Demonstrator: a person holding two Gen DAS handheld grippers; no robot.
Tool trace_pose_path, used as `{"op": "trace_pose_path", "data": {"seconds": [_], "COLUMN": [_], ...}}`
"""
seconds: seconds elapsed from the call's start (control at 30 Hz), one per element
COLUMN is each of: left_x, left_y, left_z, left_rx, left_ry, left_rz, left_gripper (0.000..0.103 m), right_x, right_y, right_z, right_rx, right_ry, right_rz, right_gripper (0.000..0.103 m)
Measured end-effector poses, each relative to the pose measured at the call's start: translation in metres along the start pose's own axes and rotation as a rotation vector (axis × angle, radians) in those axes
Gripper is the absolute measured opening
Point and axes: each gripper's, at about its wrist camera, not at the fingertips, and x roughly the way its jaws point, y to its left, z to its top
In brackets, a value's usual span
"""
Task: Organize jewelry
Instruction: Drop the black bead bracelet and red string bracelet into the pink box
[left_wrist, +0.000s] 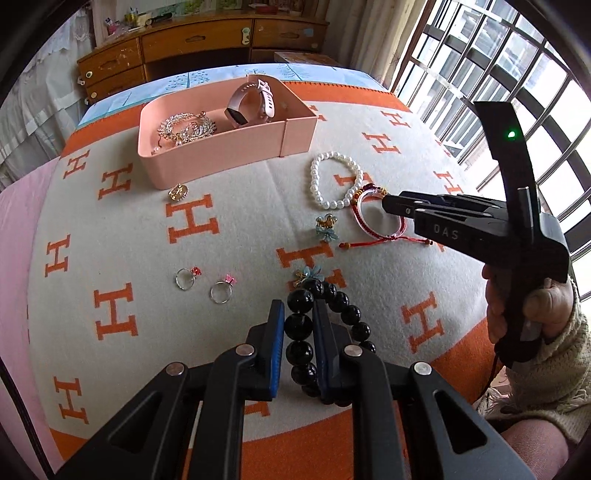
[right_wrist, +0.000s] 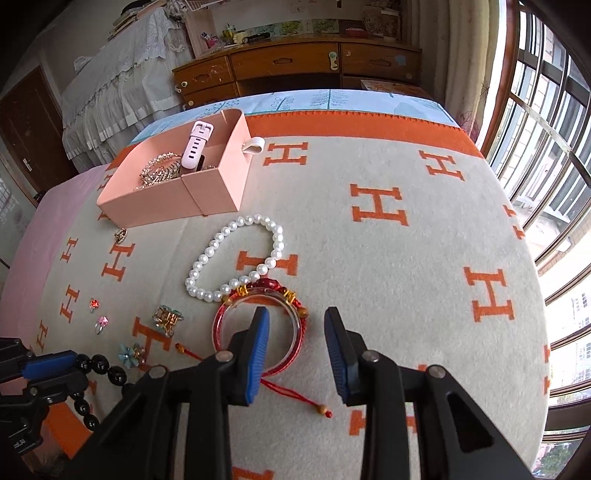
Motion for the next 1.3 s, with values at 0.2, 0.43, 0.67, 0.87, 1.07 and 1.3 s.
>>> {"op": "trace_pose_path", "data": {"seconds": [0.2,0.43,0.67,0.87,1.07,1.3], "left_x": [-0.008,-0.023,-0.055,-0.101,-0.125,-0.087], "left_y": [0.002,0.000,0.006,0.019,0.036,0.058], "left_z": [0.003,0.005,0.014,0.047,0.099,0.149], "left_rx": [-0.009,-0.007,-0.012,-0.010,-0.030,-0.044], "left_ry": [-0.027,-0.064,-0.129,-0.242,-0.331,-0.323], "left_rz": [-0.027,-0.049,-0.036,0.009,0.074,0.156], "left_gripper": [0.013,0.013,0.013,0.013,0.013,0.013], "right_x": [0.005,-0.002,-0.040,-0.079,-0.100,-0.085], "right_y": [0.013,0.003,0.020,0.042,0.059,0.066], "right_z": [-0.002,-0.007,-0.006,0.017,0.058,0.115], "right_rx": [-0.093,-0.027,-0.054,-0.114,-0.142,-0.094], "right_ry": [0.008,0.014,-0.075,-0.185,-0.271,-0.310], "right_rz": [-0.079,-0.013,0.025,0.035,0.031,-0.012], "right_gripper": [0.012,0.010,0.010,0.010,0.010,0.010]}}
